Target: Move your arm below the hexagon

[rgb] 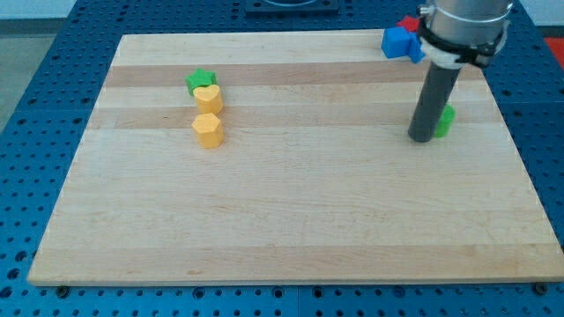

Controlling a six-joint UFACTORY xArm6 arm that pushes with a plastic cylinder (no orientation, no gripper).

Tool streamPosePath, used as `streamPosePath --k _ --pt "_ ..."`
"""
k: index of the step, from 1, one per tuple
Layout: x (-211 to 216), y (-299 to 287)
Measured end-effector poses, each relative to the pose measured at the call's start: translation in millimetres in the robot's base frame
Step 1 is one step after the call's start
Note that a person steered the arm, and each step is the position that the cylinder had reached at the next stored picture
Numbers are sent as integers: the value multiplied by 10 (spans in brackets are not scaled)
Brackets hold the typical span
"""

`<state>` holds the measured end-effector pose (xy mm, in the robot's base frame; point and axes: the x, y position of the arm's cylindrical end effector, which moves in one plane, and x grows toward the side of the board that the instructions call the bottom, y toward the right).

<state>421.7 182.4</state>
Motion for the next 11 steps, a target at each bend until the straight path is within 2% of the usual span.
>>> streamPosePath --k 2,3,7,8,9,10,11 --pt "-107 -295" --pt "-322 -281" --pt "-366 -284" --pt "-138 -371" --pt "552 -719" --pt "896 -1239" --pt "910 -2080"
